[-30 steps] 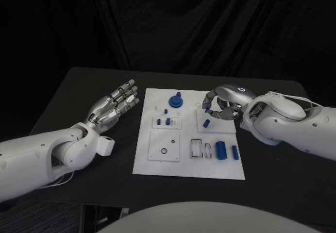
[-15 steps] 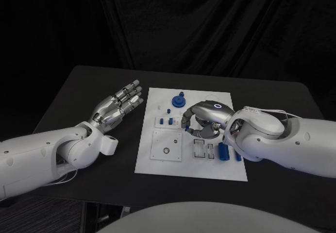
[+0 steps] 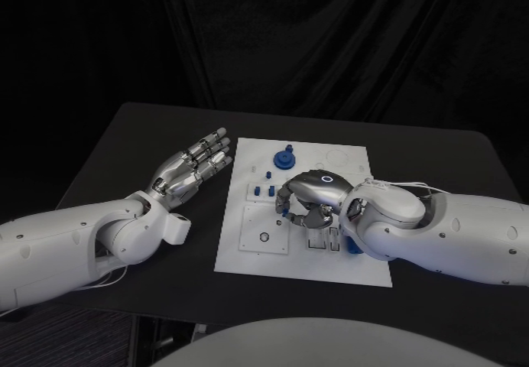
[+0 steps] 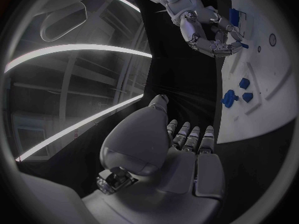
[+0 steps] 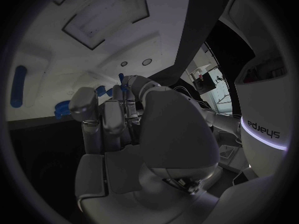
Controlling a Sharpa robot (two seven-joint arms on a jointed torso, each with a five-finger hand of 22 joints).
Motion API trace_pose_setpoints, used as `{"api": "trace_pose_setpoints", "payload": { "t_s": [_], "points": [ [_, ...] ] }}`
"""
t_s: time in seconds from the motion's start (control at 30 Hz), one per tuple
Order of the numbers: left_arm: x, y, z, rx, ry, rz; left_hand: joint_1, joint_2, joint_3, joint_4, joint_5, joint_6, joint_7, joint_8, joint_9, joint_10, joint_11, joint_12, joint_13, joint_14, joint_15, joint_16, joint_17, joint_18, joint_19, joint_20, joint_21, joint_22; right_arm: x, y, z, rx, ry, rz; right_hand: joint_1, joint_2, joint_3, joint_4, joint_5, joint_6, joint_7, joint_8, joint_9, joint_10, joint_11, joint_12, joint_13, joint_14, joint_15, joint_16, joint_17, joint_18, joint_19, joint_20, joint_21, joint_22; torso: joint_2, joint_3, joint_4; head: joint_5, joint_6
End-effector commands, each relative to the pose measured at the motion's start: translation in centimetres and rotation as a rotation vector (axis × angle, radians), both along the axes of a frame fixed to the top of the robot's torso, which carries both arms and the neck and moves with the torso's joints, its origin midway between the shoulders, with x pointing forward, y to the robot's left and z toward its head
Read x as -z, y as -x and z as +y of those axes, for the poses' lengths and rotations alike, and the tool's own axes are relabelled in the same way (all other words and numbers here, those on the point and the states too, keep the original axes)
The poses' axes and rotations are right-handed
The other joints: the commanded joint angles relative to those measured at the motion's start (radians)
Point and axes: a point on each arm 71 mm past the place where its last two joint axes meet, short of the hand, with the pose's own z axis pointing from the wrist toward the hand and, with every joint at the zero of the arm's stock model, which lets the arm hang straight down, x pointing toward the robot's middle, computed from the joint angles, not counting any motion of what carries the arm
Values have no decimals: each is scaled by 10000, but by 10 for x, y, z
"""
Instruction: Assemble the parts on the task board
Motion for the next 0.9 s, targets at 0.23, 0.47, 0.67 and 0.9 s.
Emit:
{"api": "trace_pose_setpoints", "payload": {
  "t_s": [0.23,0.47,0.67,0.9],
  "points": [
    [-8,2,0,9,838,-957,43,-54,75,-9,46,10,159,5,9,20,109,77,10,15,118,66,16,129,17,106,70,14,4,-1,3,-7,286,-190,29,-4,-4,-74,15,-57,-40,-65,11,195,-142,52,-2,39,-8,0,-1,-168,43,0,-49,1129,10,-4,-40,49,1],
    [-8,2,-2,76,852,-914,36,-74,81,-23,51,45,215,10,14,16,123,89,10,18,150,77,18,118,20,127,71,16,9,-1,5,-9,315,-129,30,-9,-6,-79,13,-52,-39,-69,11,201,-142,51,-2,45,-8,12,18,-172,51,-1,-28,1134,-2,-19,-40,81,1],
    [-7,2,-2,99,842,-873,35,-74,82,-24,52,30,218,8,11,17,125,98,11,20,153,86,20,117,19,128,71,14,11,-1,6,-25,279,-108,31,-14,-7,-84,12,-49,-39,-71,12,206,-143,50,-2,30,-8,-9,-18,-167,42,-1,-50,1128,-16,-22,-12,56,1],
    [-5,2,-3,117,824,-819,34,-74,87,-27,53,29,225,7,11,17,132,101,11,22,169,93,22,112,18,135,70,11,14,0,9,-68,249,-70,34,-21,-8,-94,11,-30,-41,-70,16,224,-145,52,-1,24,-9,-12,-25,-166,40,-2,-54,1126,-17,-12,-22,83,1]
  ]
}}
